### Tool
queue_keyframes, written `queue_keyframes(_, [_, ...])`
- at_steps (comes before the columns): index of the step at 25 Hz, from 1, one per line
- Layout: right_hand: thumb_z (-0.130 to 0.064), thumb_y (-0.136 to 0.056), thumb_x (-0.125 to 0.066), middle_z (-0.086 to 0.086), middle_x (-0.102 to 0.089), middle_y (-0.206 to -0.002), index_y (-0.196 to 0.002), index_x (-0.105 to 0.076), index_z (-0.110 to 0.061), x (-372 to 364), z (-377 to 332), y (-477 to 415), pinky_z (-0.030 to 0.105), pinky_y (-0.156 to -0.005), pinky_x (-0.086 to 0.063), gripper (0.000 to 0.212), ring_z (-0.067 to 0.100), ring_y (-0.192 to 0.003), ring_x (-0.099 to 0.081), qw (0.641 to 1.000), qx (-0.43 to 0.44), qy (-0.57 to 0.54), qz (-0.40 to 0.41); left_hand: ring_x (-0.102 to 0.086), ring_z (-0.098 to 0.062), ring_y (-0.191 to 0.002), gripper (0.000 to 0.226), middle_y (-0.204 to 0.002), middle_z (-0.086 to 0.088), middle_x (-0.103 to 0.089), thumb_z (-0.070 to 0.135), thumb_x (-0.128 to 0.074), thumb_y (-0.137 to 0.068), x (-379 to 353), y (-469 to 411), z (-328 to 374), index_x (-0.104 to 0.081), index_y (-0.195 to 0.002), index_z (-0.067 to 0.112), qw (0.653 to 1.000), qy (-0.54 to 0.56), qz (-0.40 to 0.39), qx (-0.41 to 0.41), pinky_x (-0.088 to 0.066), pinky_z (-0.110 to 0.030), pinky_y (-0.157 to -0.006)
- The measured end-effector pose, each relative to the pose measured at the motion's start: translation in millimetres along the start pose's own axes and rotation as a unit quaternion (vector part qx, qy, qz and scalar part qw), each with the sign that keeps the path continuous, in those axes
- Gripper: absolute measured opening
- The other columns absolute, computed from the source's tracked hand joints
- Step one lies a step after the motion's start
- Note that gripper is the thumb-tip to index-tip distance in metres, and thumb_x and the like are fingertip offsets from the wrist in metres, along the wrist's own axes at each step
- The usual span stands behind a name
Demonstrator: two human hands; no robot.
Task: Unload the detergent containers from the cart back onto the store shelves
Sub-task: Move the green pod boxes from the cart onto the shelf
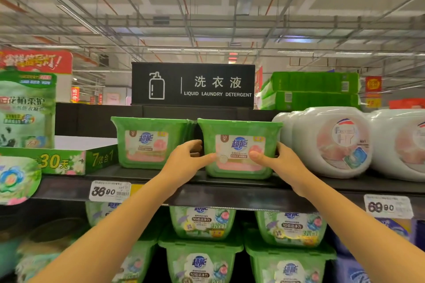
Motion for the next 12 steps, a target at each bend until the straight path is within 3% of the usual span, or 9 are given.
queue_keyframes(4, [-0.049, -0.058, -0.077, -0.012, -0.074, -0.101, -0.108, -0.065, -0.027, -1, 1, 0, 0.022, -0.078, -0.054, 0.056, 0.006, -0.092, -0.070, 1.000, 0.005, 0.008, 0.009, -0.063, -0.009, -0.099, 0.025, -0.107, 0.006, -0.066, 0.014, -0.067, -0.087, 73, 10, -8, -0.064, -0.110, 0.023, 0.977, -0.006, 0.196, -0.081, -0.049, -0.014, -0.074])
queue_keyframes(7, [-0.050, -0.055, -0.077, -0.017, -0.074, -0.091, -0.099, -0.066, -0.028, -2, 1, 0, 0.017, -0.070, -0.053, 0.051, 0.001, -0.085, -0.071, 1.000, 0.005, 0.014, 0.019, -0.052, -0.014, -0.108, 0.050, -0.124, -0.002, -0.052, 0.013, -0.074, -0.080, 132, -4, -20, -0.054, -0.125, 0.020, 0.947, -0.093, 0.290, -0.103, -0.047, -0.031, -0.095])
queue_keyframes(9, [-0.048, -0.057, -0.076, -0.018, -0.074, -0.089, -0.100, -0.065, -0.028, -3, 0, 0, 0.014, -0.065, -0.052, 0.048, -0.002, -0.082, -0.070, 0.999, -0.001, 0.021, 0.026, -0.042, -0.024, -0.127, 0.080, -0.142, -0.010, -0.039, 0.022, -0.082, -0.074, 161, -22, -32, -0.038, -0.141, 0.018, 0.958, -0.094, 0.269, -0.005, -0.038, -0.043, -0.107])
queue_keyframes(12, [-0.037, -0.066, -0.075, -0.020, -0.073, -0.087, -0.100, -0.065, -0.027, -5, -1, 0, 0.009, -0.059, -0.051, 0.037, -0.004, -0.078, -0.070, 0.999, -0.003, 0.012, 0.031, -0.032, -0.033, -0.140, 0.112, -0.154, -0.014, -0.029, 0.031, -0.087, -0.066, 180, -43, -47, -0.016, -0.151, 0.019, 0.978, -0.083, 0.161, 0.105, -0.030, -0.050, -0.111])
Point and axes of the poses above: each hand's wrist, its own y-axis away from the middle knuckle, its own x-axis out of the back of the hand, z = x × y, the point moved 2 cm from there along -y, towards the middle knuckle
